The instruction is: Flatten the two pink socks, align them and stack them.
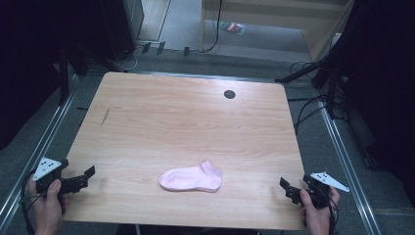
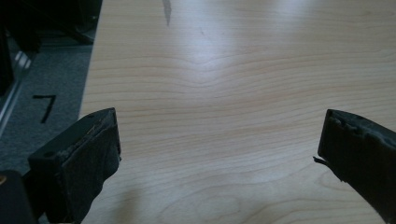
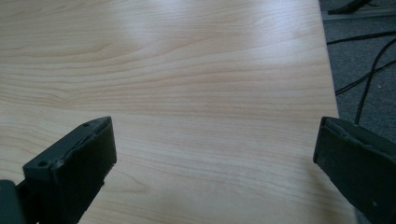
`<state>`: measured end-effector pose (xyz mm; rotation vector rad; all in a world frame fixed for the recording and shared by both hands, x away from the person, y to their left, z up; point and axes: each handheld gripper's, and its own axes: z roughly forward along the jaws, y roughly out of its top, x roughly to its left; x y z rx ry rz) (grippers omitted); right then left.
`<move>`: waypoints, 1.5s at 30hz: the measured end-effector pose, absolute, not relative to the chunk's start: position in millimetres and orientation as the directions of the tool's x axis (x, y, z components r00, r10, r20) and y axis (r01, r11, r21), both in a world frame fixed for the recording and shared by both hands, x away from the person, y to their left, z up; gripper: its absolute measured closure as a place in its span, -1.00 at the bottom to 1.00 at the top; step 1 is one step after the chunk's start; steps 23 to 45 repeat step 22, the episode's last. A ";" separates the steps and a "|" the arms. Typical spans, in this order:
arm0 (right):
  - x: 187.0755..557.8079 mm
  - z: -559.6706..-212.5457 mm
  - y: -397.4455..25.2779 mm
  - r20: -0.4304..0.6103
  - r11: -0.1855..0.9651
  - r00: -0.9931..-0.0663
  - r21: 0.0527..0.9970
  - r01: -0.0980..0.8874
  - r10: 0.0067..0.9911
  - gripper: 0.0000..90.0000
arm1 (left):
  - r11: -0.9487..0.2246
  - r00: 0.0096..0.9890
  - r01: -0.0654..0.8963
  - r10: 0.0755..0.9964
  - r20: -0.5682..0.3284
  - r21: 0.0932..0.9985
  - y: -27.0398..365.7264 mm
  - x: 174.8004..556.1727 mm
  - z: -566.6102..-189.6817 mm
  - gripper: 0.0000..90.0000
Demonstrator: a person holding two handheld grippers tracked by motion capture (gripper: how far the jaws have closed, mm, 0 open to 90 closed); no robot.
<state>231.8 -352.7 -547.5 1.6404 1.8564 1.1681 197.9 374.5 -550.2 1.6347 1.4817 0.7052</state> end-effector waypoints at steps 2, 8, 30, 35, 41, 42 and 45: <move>230.4 -548.3 -355.3 0.216 -0.034 -0.225 0.790 0.612 0.950 -1.00 | 0.013 0.158 0.530 0.981 -0.114 0.848 378.5 196.3 -550.7 -1.00; 225.4 -549.5 -362.9 0.219 -0.041 -0.217 0.787 0.616 0.951 -1.00 | -0.029 0.151 0.548 0.986 -0.065 0.836 381.8 193.4 -552.4 -1.00; 223.9 -550.0 -368.2 0.240 -0.063 -0.204 0.779 0.624 0.949 -0.92 | 0.038 0.151 0.539 0.979 -0.140 0.842 388.2 192.4 -552.7 -1.00; 223.9 -550.0 -368.2 0.240 -0.063 -0.204 0.779 0.624 0.949 -0.92 | 0.038 0.151 0.539 0.979 -0.140 0.842 388.2 192.4 -552.7 -1.00; 223.9 -550.0 -368.2 0.240 -0.063 -0.204 0.779 0.624 0.949 -0.92 | 0.038 0.151 0.539 0.979 -0.140 0.842 388.2 192.4 -552.7 -1.00; 223.9 -550.0 -368.2 0.240 -0.063 -0.204 0.779 0.624 0.949 -0.92 | 0.038 0.151 0.539 0.979 -0.140 0.842 388.2 192.4 -552.7 -1.00; 223.9 -550.0 -368.2 0.240 -0.063 -0.204 0.779 0.624 0.949 -0.92 | 0.038 0.151 0.539 0.979 -0.140 0.842 388.2 192.4 -552.7 -1.00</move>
